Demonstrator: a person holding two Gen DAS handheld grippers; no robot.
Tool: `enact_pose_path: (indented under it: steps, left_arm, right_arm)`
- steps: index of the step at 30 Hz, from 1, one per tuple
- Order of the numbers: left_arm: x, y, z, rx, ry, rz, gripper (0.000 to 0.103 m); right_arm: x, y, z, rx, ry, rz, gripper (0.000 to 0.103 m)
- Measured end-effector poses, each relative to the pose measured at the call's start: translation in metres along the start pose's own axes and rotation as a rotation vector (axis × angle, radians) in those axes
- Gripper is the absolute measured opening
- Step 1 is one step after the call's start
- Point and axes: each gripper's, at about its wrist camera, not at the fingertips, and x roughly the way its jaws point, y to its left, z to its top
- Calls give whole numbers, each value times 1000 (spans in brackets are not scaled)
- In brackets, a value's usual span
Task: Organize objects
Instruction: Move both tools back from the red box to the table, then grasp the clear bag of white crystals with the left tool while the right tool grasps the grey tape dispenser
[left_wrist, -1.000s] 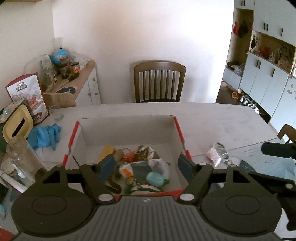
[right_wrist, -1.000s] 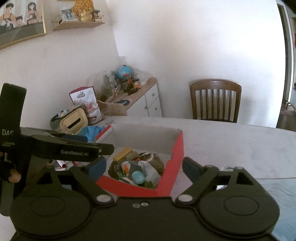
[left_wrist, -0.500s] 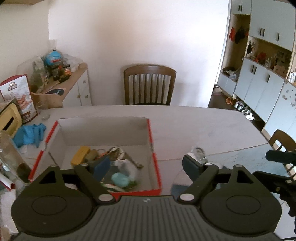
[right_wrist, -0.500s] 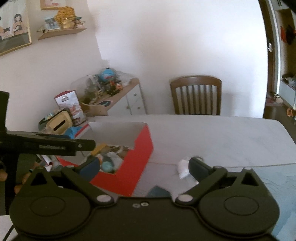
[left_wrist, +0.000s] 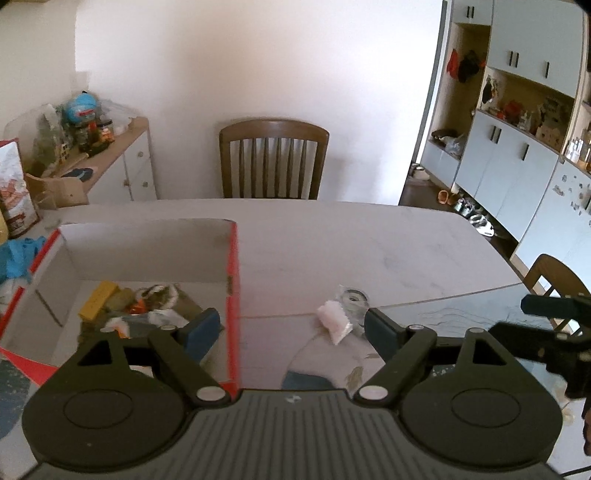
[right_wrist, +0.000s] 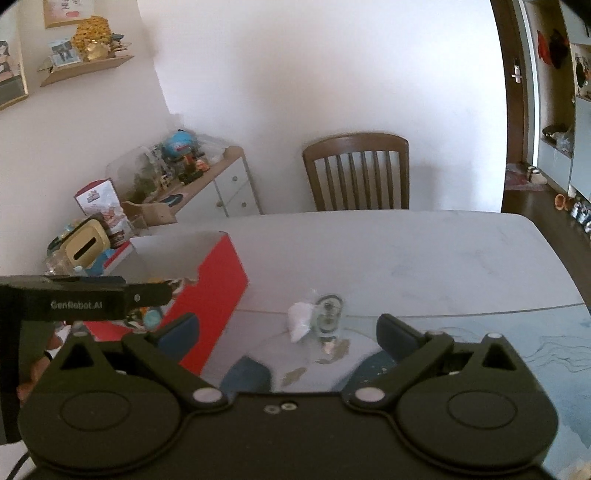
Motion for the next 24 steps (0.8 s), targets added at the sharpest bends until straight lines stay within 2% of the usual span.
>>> enact_pose_path:
  steps: [11,24]
  left_arm:
    - [66,-38,-24,36,39,3,86]
    - [142,-55,-43,69,65,60,86]
  right_arm:
    - [47,-51,6,35,54,-36,100]
    - [116,-78,-1,30,176,-53,96]
